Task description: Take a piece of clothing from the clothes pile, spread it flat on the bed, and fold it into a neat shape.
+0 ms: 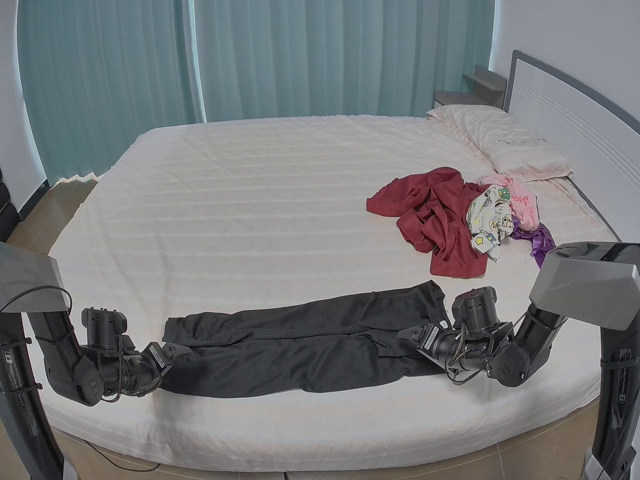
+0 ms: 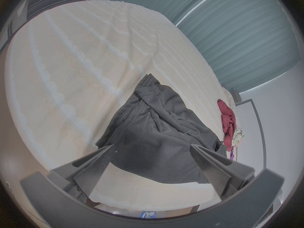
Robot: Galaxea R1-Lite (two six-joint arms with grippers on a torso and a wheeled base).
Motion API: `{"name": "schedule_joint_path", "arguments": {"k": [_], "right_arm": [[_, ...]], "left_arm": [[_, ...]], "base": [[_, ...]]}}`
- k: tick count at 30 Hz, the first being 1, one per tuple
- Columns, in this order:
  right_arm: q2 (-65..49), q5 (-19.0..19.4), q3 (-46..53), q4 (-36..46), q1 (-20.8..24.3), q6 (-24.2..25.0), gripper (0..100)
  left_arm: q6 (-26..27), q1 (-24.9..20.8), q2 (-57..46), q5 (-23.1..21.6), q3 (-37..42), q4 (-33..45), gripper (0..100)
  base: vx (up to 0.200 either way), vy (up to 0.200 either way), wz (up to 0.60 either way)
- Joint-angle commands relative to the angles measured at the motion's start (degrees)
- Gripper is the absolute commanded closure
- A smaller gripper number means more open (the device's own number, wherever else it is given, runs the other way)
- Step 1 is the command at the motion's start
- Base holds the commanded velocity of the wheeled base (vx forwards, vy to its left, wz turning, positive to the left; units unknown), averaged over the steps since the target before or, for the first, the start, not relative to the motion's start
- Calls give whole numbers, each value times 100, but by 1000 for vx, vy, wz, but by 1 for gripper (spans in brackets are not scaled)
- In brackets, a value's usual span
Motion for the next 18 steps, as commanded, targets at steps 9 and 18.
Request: {"name": "schedule_joint_path", "arguments": {"k": [9, 18], "right_arm": [[153, -174, -201, -51, 262, 231, 0], [294, -517, -237, 20, 358, 196, 0]], "left_arm": [[7, 1, 22, 5, -1, -5, 0], [15, 1, 40, 5, -9, 4, 0]], "base": [[0, 0, 0], [0, 0, 0]]}}
